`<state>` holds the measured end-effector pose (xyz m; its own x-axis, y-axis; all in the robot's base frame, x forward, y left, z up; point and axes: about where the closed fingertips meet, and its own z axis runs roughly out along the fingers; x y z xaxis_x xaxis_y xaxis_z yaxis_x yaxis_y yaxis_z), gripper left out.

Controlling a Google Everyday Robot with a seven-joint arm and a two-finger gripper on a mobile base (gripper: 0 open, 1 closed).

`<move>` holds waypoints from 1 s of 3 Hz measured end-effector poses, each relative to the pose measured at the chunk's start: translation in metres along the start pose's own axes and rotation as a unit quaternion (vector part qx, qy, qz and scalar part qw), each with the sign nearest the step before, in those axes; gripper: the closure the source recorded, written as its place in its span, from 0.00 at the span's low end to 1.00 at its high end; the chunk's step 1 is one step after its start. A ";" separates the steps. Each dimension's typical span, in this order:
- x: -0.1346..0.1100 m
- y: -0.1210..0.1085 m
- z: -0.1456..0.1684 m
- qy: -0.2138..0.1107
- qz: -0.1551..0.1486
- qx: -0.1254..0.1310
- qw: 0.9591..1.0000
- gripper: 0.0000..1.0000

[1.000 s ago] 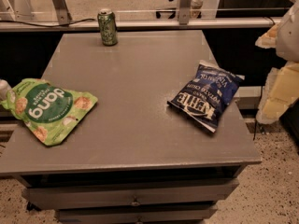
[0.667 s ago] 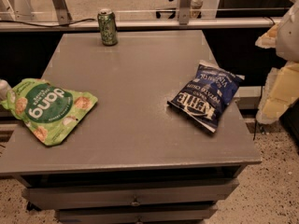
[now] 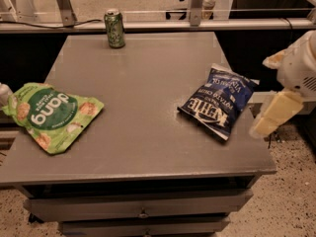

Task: Move blue chip bag near green can

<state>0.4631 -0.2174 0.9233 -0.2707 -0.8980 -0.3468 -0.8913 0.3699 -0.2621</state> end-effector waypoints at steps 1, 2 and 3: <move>0.002 -0.020 0.047 -0.036 0.037 0.008 0.999 0.00; -0.006 -0.040 0.083 -0.057 0.065 0.010 0.996 0.00; -0.013 -0.051 0.106 -0.065 0.083 0.010 0.994 0.17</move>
Offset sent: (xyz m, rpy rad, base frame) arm 0.1088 0.0178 -0.0908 0.2141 -0.0347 -0.1469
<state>0.5502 -0.1998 0.8460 -0.3628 -0.7867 -0.4995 -0.8309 0.5157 -0.2088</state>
